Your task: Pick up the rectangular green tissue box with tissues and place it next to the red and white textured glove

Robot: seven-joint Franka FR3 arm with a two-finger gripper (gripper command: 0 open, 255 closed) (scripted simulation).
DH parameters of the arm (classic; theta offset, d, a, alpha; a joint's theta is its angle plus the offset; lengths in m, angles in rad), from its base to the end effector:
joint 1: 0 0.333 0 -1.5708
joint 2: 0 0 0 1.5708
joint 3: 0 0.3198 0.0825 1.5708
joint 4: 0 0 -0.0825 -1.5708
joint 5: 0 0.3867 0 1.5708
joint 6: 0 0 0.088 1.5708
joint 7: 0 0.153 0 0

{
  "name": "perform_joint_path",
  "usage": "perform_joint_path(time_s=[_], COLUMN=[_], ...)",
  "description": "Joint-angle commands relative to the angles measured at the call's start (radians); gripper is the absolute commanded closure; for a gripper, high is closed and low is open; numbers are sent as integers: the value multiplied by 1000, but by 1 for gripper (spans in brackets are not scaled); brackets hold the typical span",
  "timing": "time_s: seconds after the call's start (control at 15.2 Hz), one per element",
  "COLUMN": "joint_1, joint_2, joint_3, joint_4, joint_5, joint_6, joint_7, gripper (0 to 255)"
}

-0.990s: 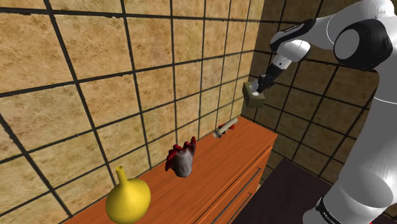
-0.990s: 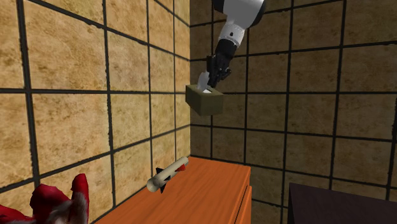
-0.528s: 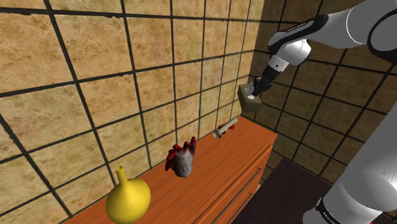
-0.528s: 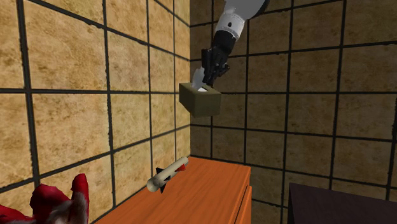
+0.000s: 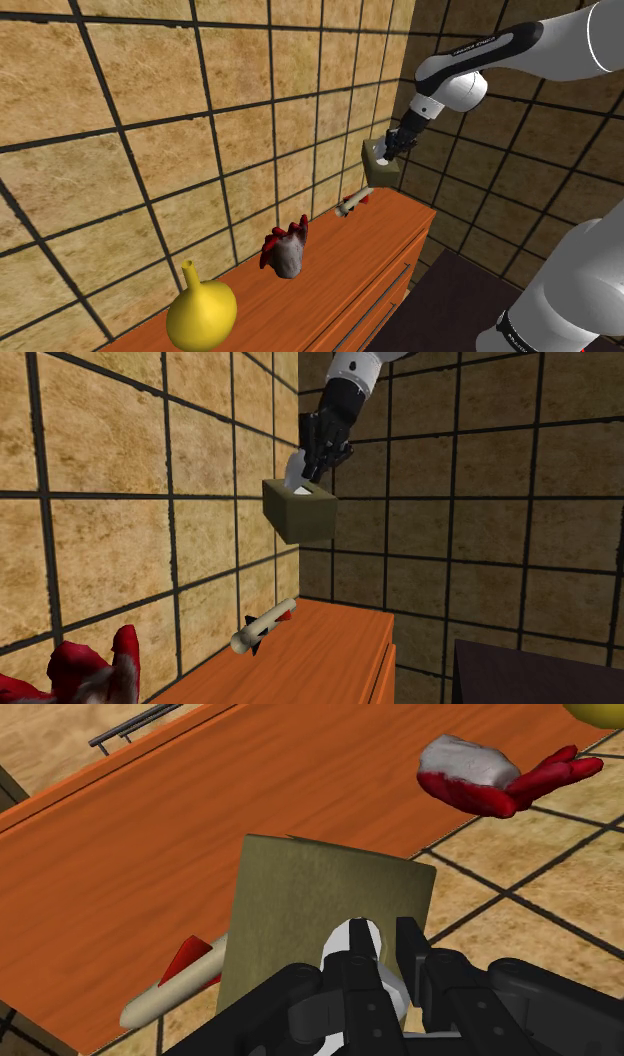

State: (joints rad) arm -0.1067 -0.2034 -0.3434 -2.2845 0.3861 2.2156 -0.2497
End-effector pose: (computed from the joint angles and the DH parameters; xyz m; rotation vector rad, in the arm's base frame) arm 0.4652 -0.1976 0.4064 -2.7347 0.5745 -0.3394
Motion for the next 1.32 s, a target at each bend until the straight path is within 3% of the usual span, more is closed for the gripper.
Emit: perform_joint_path(time_s=[0.0, 0.79, 1.25], joint_1=[14, 105, 126], joint_2=[-49, -237, -200], joint_3=[37, 278, 282], joint_4=[-55, -266, -318], joint_5=[-13, -14, 22], joint_6=[28, 151, 241], joint_7=[55, 366, 340], gripper=[255, 255, 255])
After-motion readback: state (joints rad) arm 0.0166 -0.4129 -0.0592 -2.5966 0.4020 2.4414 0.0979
